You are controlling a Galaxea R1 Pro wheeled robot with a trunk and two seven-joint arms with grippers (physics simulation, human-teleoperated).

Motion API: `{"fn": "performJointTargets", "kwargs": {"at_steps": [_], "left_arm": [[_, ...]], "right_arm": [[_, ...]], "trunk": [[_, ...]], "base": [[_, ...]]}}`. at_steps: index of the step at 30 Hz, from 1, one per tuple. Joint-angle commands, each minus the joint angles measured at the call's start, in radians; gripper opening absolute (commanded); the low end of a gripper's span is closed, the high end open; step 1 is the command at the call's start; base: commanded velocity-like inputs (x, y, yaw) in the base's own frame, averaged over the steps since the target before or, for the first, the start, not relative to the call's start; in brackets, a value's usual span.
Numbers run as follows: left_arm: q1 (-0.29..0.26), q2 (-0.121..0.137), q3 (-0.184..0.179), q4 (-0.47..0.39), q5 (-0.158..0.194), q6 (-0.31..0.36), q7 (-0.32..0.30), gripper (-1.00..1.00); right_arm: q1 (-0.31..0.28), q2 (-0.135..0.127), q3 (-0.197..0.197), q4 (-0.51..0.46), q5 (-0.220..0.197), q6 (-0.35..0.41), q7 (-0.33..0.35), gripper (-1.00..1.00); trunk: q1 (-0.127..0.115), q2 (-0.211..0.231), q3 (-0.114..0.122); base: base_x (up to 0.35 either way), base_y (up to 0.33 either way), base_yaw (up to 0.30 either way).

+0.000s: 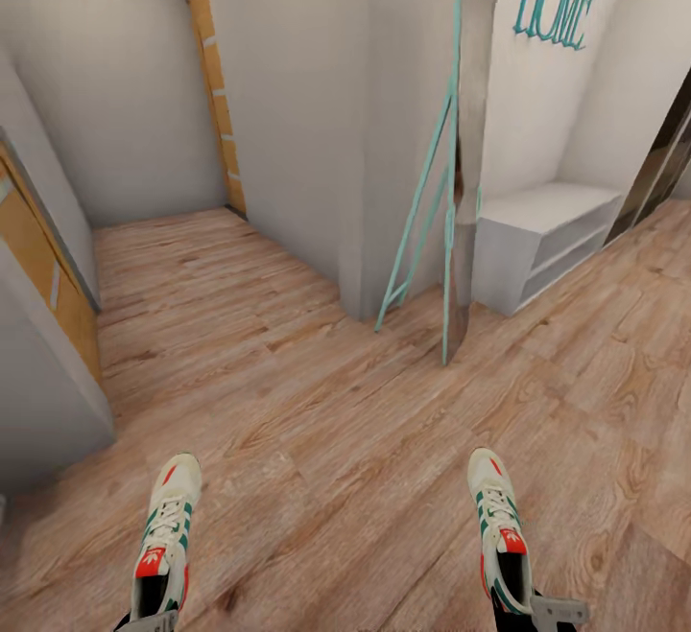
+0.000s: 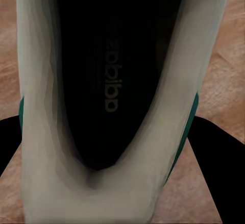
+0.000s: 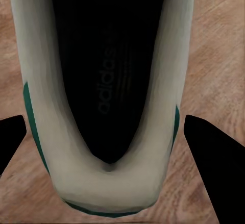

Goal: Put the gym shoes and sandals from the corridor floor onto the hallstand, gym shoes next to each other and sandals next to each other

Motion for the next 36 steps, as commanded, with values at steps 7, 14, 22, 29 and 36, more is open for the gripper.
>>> {"fn": "performJointTargets", "kwargs": {"at_steps": [7, 14, 22, 29, 36], "left_arm": [[-0.001, -0.001, 0.008, 0.0, -0.006, -0.003, -0.009, -1.0], [-0.001, -0.001, 0.008, 0.0, -0.006, -0.003, -0.009, -1.0], [-0.001, -0.001, 0.008, 0.0, -0.006, -0.003, -0.009, -1.0], [-0.001, -0.001, 0.008, 0.0, -0.005, -0.003, -0.009, -1.0], [-0.001, -0.001, 0.008, 0.0, -0.005, -0.003, -0.009, -1.0]], "right_arm": [[0.0, 0.0, -0.004, 0.001, 0.008, -0.003, -0.001, -1.0], [0.0, 0.0, -0.004, 0.001, 0.008, -0.003, -0.001, -1.0], [0.0, 0.0, -0.004, 0.001, 0.008, -0.003, -0.001, -1.0], [0.0, 0.0, -0.004, 0.001, 0.008, -0.003, -0.001, -1.0], [0.0, 0.0, -0.004, 0.001, 0.008, -0.003, -0.001, -1.0]], "trunk": [[-0.001, 0.0, 0.001], [-0.001, 0.0, 0.004], [-0.001, 0.0, 0.007], [-0.001, 0.0, 0.01], [-0.001, 0.0, 0.013]], "base": [[-0.233, -0.184, 0.279], [-0.233, -0.184, 0.279], [-0.233, -0.184, 0.279], [-0.207, -0.156, 0.279], [-0.15, -0.091, 0.279]]}}
